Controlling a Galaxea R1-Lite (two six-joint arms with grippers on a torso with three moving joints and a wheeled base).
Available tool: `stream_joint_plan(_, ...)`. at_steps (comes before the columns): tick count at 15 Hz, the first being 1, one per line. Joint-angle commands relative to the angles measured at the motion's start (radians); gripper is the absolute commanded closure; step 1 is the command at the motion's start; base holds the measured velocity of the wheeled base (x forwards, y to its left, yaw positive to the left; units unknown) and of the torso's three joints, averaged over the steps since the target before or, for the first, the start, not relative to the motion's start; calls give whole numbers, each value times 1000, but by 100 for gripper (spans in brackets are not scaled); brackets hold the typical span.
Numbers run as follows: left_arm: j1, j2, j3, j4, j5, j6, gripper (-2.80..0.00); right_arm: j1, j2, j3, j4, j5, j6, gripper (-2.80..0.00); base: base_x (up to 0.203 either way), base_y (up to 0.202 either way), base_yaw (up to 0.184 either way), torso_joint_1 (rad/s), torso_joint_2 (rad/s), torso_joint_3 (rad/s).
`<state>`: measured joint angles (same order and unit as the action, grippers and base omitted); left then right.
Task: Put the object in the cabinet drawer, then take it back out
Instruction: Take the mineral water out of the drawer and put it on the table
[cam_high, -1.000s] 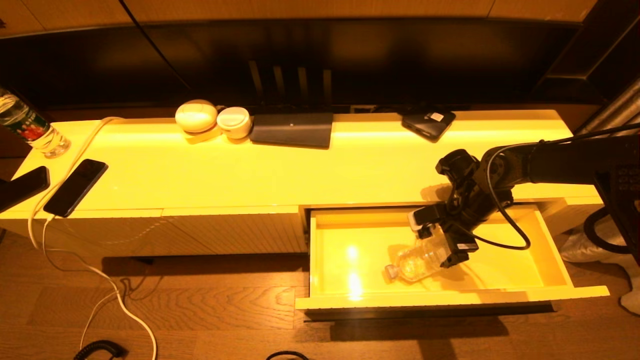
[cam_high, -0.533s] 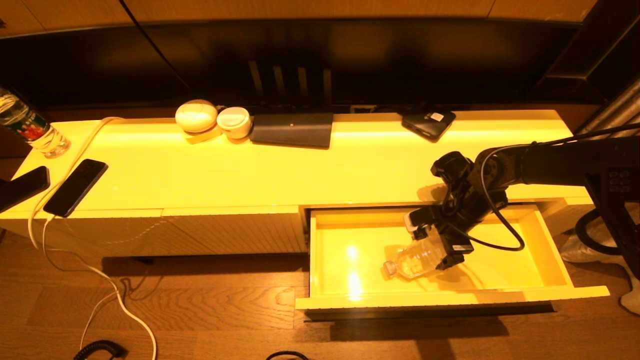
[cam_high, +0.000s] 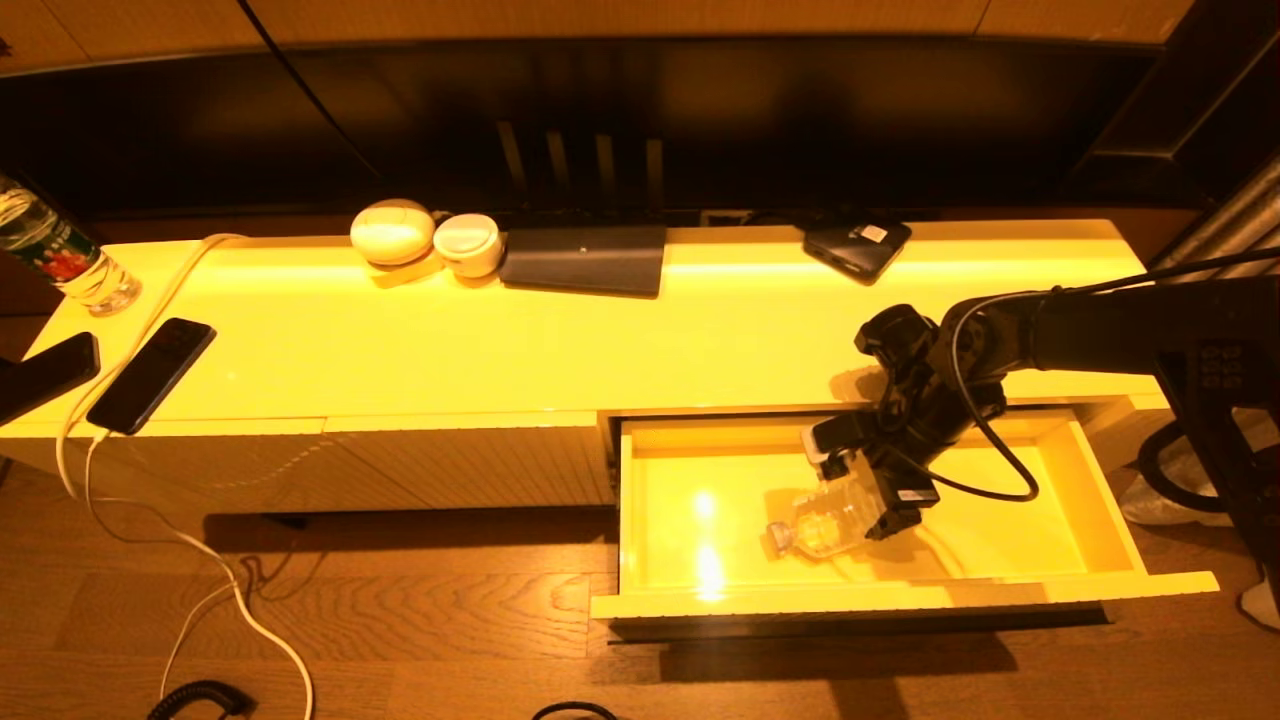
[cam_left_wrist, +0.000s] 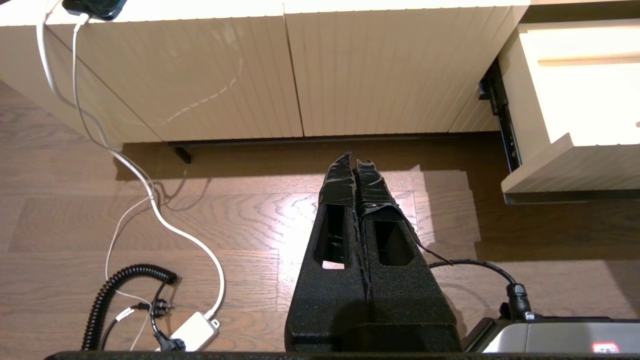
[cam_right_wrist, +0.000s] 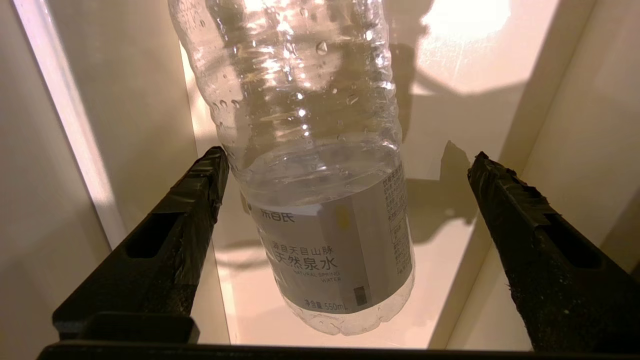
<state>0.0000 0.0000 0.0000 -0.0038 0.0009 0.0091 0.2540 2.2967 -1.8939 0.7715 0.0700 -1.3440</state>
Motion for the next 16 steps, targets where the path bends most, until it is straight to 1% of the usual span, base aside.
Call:
stream_joint_plan(1, 0, 0, 3, -1, 0, 0, 0, 1, 18, -7, 3, 1, -7, -280, 0, 0, 0, 0, 0, 0)
stream_joint_plan(8, 0, 0, 3, -1, 0, 0, 0, 1, 58, -25, 5, 12, -7, -280, 0, 0, 0, 0, 0, 0)
stream_joint_plan(9, 0, 0, 2, -1, 1, 0, 0, 1, 58, -25, 5, 13, -9, -13, 0, 0, 0, 0, 0, 0)
stream_joint_plan(10, 0, 0, 2, -1, 1, 0, 0, 1, 57, -25, 4, 17, -9, 0, 0, 0, 0, 0, 0, 0)
stream_joint_plan(16, 0, 0, 2, -1, 1, 0, 0, 2, 60, -24, 22, 17, -9, 0, 0, 0, 0, 0, 0, 0)
